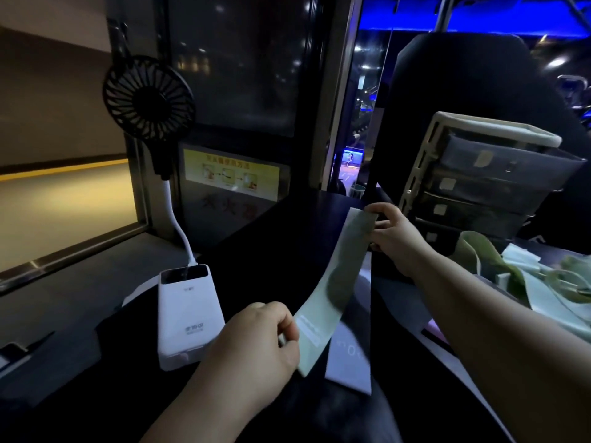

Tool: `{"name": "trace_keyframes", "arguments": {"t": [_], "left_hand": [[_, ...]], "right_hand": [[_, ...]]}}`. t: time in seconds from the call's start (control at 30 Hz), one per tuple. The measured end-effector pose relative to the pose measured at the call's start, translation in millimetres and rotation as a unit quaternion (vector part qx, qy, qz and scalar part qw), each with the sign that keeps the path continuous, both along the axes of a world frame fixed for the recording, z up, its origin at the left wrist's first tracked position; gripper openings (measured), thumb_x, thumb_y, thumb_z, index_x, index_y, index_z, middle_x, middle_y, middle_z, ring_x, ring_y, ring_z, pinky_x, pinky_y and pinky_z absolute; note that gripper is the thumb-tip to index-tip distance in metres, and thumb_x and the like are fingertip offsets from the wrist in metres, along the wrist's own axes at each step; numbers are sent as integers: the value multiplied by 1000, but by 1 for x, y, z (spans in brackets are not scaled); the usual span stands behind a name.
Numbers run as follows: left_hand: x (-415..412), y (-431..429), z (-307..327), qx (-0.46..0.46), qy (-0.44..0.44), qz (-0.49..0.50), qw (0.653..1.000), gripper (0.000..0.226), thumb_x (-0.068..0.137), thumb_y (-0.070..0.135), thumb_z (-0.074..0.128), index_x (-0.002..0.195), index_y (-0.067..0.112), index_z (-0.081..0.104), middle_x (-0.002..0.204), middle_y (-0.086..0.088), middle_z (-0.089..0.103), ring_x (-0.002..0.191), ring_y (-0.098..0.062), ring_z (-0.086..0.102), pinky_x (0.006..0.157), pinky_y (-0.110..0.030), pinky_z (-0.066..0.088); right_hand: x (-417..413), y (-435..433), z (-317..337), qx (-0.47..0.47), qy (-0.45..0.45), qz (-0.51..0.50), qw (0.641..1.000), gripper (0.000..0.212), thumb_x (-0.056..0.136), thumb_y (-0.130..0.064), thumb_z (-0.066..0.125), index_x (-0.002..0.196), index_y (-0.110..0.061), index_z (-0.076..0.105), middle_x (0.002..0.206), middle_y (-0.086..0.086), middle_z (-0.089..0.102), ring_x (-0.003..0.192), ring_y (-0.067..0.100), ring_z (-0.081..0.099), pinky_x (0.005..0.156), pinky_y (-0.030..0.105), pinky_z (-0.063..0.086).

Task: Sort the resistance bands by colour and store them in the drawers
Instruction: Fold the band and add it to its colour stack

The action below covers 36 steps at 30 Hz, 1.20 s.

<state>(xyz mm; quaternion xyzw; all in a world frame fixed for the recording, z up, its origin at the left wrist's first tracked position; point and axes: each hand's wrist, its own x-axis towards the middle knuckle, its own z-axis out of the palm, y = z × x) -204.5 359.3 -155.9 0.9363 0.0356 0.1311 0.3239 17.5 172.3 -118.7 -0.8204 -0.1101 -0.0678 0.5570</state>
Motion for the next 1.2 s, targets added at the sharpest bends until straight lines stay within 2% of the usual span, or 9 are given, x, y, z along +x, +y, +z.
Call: {"name": "trace_keyframes", "arguments": {"t": [0.1,0.27,0.33,0.4,0.5,0.63,0.77,0.93,1.2], "left_hand": [[-1,-1,0,20,-8,9,1000,7,89,30,55,82,30,52,93,14,52,80,-2,55,74,-24,51],[-3,0,-1,52,-16,19,998,8,92,30,50,84,29,48,93,14,49,83,-2,52,73,-21,47],[-3,1,-2,56,-11,23,998,8,93,32,49,85,30,47,94,14,48,83,-3,51,72,-20,45],[-2,1,-3,63,-4,26,998,7,94,34,48,89,31,47,96,14,47,85,-4,52,71,-20,44],[-2,3,-4,68,1,33,997,7,95,36,47,89,31,46,98,14,46,87,-4,52,70,-19,41],[-1,1,-5,72,8,39,997,7,97,36,45,91,32,44,100,13,46,88,-6,52,68,-21,38],[-1,0,-5,64,3,32,997,6,97,37,44,94,33,42,104,14,46,92,-7,53,75,-21,43],[-1,-4,-3,64,16,21,998,8,97,41,43,96,34,41,104,16,45,92,-7,47,75,-23,38],[-1,-4,2,82,38,26,996,6,95,34,41,99,29,41,108,12,48,103,-11,51,82,-28,43]], "right_hand": [[7,13,-7,-47,-28,-26,998,43,78,3,63,89,-38,56,76,3,66,68,20,61,67,37,51],[12,32,-19,-88,-31,-23,995,49,78,4,65,105,-30,42,70,-3,62,65,22,57,64,35,46],[14,38,-23,-126,-55,-26,990,36,80,1,63,97,-26,45,68,-4,60,67,24,58,67,36,50],[16,44,-26,-177,-83,-34,980,25,82,-3,60,79,-26,51,68,-5,57,70,23,57,67,33,48],[21,50,-32,-210,-81,-36,974,31,81,1,58,66,-26,55,65,-9,53,68,19,55,58,23,42],[29,55,-41,-218,-84,-46,971,22,87,-5,60,77,-24,66,66,-15,55,73,16,59,71,25,49],[34,54,-47,-250,-94,-54,962,17,88,-8,59,88,-21,71,78,-10,61,81,13,57,68,17,36],[39,54,-49,-289,-98,-62,950,14,87,-11,63,93,-19,73,99,3,71,94,22,63,78,23,43],[39,53,-51,-343,-85,-59,934,14,85,-21,63,92,-30,71,106,0,70,102,24,62,86,30,50]]}}
